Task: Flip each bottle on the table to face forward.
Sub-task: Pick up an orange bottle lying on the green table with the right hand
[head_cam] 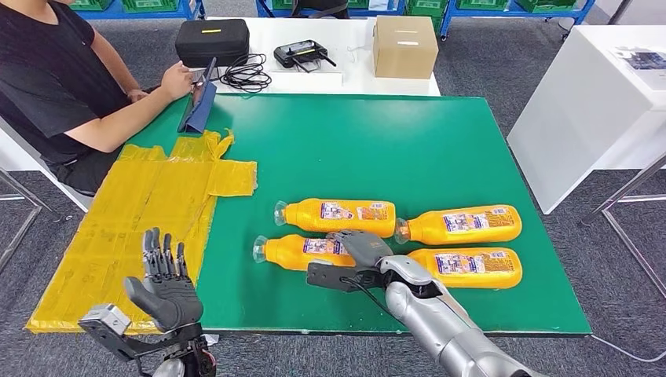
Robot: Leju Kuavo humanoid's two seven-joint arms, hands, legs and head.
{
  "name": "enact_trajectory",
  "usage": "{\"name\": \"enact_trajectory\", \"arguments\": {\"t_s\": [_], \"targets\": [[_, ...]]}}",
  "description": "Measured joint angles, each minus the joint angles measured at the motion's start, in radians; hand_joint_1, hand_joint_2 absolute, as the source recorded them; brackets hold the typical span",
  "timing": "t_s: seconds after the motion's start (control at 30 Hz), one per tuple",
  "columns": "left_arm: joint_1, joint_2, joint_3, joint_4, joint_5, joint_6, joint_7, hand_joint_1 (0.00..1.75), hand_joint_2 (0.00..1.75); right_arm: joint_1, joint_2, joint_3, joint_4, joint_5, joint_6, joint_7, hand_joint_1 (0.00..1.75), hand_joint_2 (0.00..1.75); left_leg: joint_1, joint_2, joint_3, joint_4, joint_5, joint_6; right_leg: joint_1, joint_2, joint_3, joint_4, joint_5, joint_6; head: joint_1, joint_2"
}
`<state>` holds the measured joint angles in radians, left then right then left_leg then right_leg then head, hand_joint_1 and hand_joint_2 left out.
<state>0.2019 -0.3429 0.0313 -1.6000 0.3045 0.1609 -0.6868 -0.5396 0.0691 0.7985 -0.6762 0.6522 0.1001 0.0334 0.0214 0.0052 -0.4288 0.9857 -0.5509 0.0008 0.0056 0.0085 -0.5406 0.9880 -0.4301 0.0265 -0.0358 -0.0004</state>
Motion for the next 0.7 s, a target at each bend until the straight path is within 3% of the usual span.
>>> {"name": "enact_trajectory", "arguments": {"t_s": [0.03,0.17,0.3,0.53,0.7], "targets": [[0.000,0.000,0.000,-0.010,0.014,0.024,-0.002,0.00,0.00,0.002,0.000,0.001,0.001,-0.010,-0.011,0.004,1.75,1.75,0.000,0.000,0.002,0.000,-0.001,0.001,0.000,0.000,0.000,0.000,-0.001,0.001,0.000,0.000],[0.003,0.000,0.000,-0.046,0.049,0.089,-0.009,0.00,1.75,0.035,0.006,-0.016,-0.007,-0.090,-0.118,-0.047,1.75,1.75,0.000,-0.002,0.009,0.000,-0.005,0.002,0.000,0.000,0.009,0.000,-0.006,0.002,0.000,0.000],[0.019,-0.001,0.001,-0.075,0.075,0.113,-0.014,0.00,1.75,0.155,0.020,-0.109,-0.134,-0.209,-0.247,-0.197,1.75,1.75,0.000,-0.001,0.007,0.000,-0.005,0.002,0.000,0.001,0.013,0.001,-0.005,0.003,0.001,0.000],[0.037,-0.001,0.000,-0.070,0.068,-0.085,0.026,0.00,1.75,0.388,0.055,-0.204,-0.452,-0.243,-0.280,-0.330,1.75,1.75,0.001,-0.003,-0.012,0.000,-0.005,0.001,0.000,-0.001,-0.007,0.002,-0.005,0.003,0.000,0.000],[0.039,-0.002,-0.001,-0.053,0.060,-0.112,0.037,0.00,1.75,0.461,0.069,-0.241,-0.588,-0.262,-0.280,-0.361,1.75,1.75,0.001,-0.003,-0.017,0.000,-0.005,0.001,0.000,-0.001,-0.012,0.003,-0.005,0.003,0.000,0.000]]}}
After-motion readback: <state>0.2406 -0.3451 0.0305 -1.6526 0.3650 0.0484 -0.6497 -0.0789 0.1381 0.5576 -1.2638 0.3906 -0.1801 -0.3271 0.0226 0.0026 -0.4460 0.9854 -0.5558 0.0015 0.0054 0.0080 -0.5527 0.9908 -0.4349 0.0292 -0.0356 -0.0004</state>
